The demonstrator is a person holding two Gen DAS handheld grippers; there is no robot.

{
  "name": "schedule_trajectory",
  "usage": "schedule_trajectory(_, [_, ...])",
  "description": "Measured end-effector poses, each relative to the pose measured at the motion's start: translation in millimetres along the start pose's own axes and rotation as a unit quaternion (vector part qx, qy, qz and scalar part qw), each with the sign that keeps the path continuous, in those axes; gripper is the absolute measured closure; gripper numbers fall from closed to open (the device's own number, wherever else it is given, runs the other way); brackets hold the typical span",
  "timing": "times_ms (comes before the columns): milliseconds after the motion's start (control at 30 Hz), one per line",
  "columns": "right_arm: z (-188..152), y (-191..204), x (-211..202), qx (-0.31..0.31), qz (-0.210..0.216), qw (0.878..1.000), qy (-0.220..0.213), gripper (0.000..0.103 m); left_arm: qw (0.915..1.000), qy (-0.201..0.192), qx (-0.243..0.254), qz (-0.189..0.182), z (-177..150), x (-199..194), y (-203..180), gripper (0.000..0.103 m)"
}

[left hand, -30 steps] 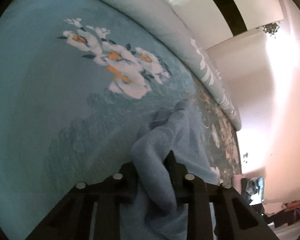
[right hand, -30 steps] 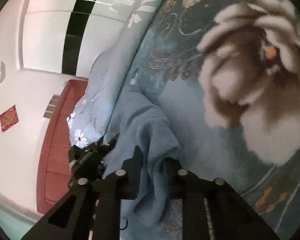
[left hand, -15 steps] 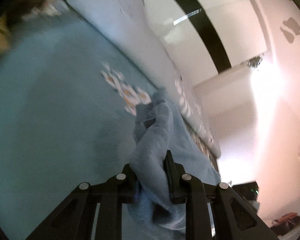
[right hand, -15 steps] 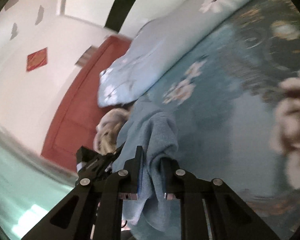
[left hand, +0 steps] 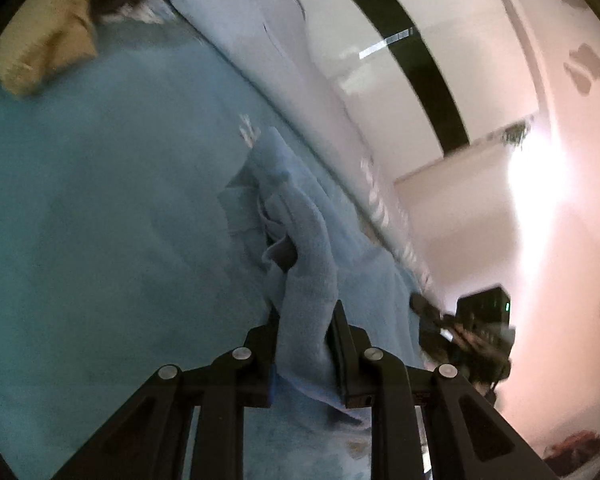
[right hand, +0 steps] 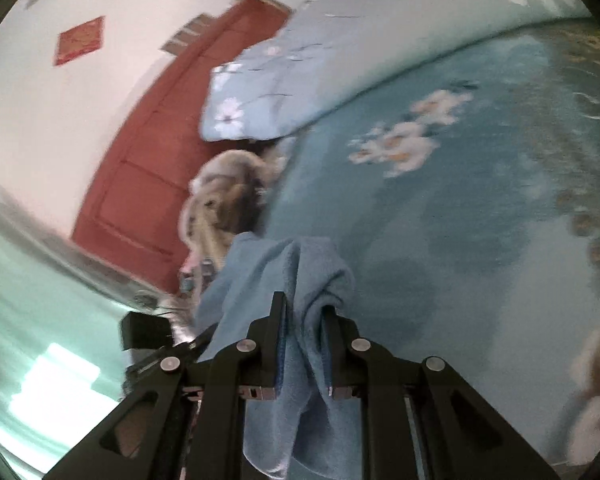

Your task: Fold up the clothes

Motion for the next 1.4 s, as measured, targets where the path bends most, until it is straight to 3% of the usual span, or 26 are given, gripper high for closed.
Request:
schedule_trajectory(167, [4, -59, -3, 0.058, -0.060, 0.997, -0.007, 0.087, 0.9993, 0.032, 0.004, 0.019, -8, 46, 8, 0.083])
schedule_trajectory(267, [-1, -82, -1, 0.090, -0.060, 0.994, -0.005, 0.085, 0.9993, 0.035, -0.010, 0.011, -5, 51, 18, 0.080])
schedule_trajectory(467, [-9, -81, -41, 0.078, -0.122, 0.987, -0.065, 0.081, 0.9999, 0.013, -0.004, 0.004, 1, 22, 25, 0.075])
schedule_trajectory(600, [-31, -61, -59, 0.062, -0.101, 0.990, -0.082, 0.078, 0.9999, -0.012, 0.002, 0.002, 6, 5, 23, 0.064])
schedule_trajectory(767, [-54, -29, -31, 0.020, -0.082, 0.996, -0.039, 0.067, 0.9993, 0.025, 0.027, 0.005, 1, 34, 8, 0.061])
schedule_trajectory(933, [-63, -34, -28, 0.030, -0.158, 0.985, -0.062, 0.067, 0.9980, 0.045, 0.036, 0.025, -9, 49, 6, 0.061])
schedule_trajectory(1000, [-65, -42, -32, 0.044, -0.150, 0.985, -0.076, 0.067, 0.9978, 0.044, 0.035, 0.033, -9, 51, 8, 0.061])
schedule_trajectory(1200, [-76, -38, -23, 0.061, -0.092, 0.992, -0.060, 0.067, 0.9978, 0.046, 0.029, 0.039, -13, 50, 10, 0.061])
schedule_trajectory(1233, [-77, -36, -24, 0.058, -0.086, 0.993, -0.064, 0.067, 0.9977, 0.047, 0.029, 0.040, -15, 50, 9, 0.061])
schedule_trajectory(1267, [-78, -35, -24, 0.059, -0.081, 0.993, -0.068, 0.075, 0.9977, 0.047, 0.028, 0.040, -16, 50, 8, 0.061])
schedule_trajectory(1300, [-78, -34, -24, 0.061, -0.078, 0.993, -0.070, 0.094, 0.9977, 0.046, 0.027, 0.042, -17, 50, 8, 0.063])
schedule_trajectory(1367, [-77, -32, -29, 0.061, -0.077, 0.992, -0.077, 0.097, 0.9981, 0.041, 0.021, 0.041, -17, 50, 6, 0.065])
schedule_trajectory(1400, [-77, -30, -33, 0.058, -0.077, 0.992, -0.083, 0.098, 0.9985, 0.035, 0.018, 0.039, -16, 48, 5, 0.082])
Point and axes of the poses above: each gripper's, at about its wrist camera, not at the fingertips, and x roughly the way its jaws point, y to its left, z to its top, the point moved 1 cm from there along x, roughly the way its jaws point, and after that the axes turned 4 degrees about -z, right-handed, at the moved point
